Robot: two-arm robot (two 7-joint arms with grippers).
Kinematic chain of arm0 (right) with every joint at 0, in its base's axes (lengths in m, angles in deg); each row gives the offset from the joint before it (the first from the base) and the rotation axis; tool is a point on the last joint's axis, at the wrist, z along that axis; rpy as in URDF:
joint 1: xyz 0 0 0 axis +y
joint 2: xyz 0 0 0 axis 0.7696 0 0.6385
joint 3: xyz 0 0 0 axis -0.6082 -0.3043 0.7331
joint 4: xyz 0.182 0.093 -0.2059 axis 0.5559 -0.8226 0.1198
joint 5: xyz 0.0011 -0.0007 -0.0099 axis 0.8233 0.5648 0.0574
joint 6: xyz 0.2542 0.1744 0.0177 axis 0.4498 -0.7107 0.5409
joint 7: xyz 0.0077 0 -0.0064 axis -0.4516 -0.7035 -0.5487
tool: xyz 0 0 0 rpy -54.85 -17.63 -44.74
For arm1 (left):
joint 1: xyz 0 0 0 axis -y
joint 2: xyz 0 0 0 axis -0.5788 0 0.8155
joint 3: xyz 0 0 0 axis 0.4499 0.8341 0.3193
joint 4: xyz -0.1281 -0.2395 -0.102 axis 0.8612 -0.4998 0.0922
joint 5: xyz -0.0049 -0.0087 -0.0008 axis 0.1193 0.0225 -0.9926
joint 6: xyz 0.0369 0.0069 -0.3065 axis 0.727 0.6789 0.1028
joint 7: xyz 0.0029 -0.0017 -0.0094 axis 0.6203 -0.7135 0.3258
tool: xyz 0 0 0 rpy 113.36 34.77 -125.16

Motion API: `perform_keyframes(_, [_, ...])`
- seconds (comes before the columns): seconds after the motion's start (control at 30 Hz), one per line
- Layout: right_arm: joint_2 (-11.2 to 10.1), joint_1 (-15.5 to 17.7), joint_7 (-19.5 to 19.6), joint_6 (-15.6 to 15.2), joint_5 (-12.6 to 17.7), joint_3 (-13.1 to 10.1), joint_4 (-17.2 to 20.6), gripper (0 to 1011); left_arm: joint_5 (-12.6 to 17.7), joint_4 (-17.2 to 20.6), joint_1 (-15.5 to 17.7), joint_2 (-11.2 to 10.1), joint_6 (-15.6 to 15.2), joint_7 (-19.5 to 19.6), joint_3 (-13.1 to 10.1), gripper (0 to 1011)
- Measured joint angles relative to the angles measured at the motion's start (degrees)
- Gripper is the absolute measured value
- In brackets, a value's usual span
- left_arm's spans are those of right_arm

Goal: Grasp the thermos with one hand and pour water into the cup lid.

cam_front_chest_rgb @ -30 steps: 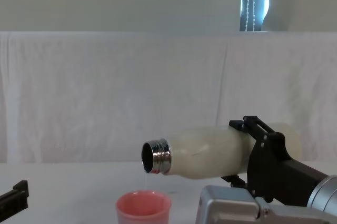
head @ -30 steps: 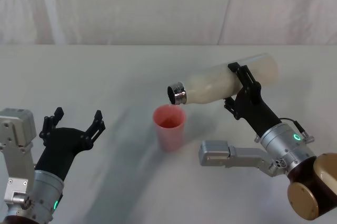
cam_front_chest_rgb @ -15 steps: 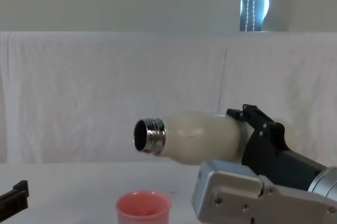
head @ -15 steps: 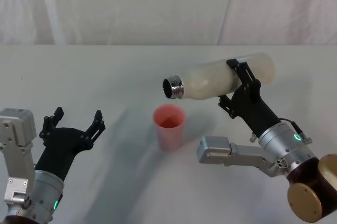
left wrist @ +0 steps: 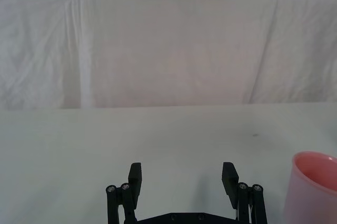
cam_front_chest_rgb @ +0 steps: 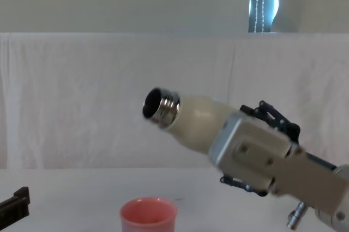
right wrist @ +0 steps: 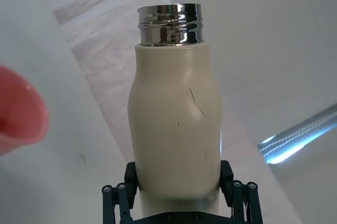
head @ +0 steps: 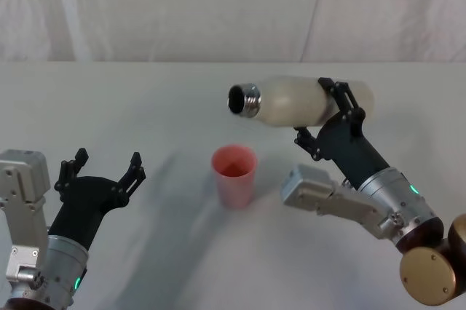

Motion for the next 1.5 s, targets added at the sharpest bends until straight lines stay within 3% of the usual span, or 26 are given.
perform_keyframes(0.3, [2.87,1.05,-2.24,2.03,7.95,-3.78,0.21,957,0.00,0.00,0.00,0.00,0.00,0.00,0.00,1001])
perform_keyframes(0.47, [5.01,1.84,-4.57,3.09,14.66,-6.75,0.14,957,0.00,0.00,0.00,0.00,0.00,0.00,0.00,1001])
perform_keyframes(0.5, [5.01,1.84,-4.57,3.09,14.66,-6.75,0.14,957,0.00,0.00,0.00,0.00,0.00,0.00,0.00,1001])
perform_keyframes(0.63, [6.70,2.73,-6.48,5.51,20.88,-9.23,-0.34,957,0.00,0.00,0.00,0.00,0.00,0.00,0.00,1001])
perform_keyframes(0.67, [6.70,2.73,-6.48,5.51,20.88,-9.23,-0.34,957,0.00,0.00,0.00,0.00,0.00,0.00,0.00,1001])
perform_keyframes(0.77, [7.79,3.36,-7.87,6.00,24.72,-10.81,-0.52,957,0.00,0.00,0.00,0.00,0.00,0.00,0.00,1001])
perform_keyframes(0.9, [9.29,4.28,-9.90,5.92,30.04,-12.92,-0.60,957,0.00,0.00,0.00,0.00,0.00,0.00,0.00,1001])
perform_keyframes(1.27, [12.04,6.04,-13.81,3.21,40.63,-16.94,-1.19,957,0.00,0.00,0.00,0.00,0.00,0.00,0.00,1001])
perform_keyframes(1.5, [12.63,6.39,-14.21,2.08,43.38,-18.22,-1.84,957,0.00,0.00,0.00,0.00,0.00,0.00,0.00,1001])
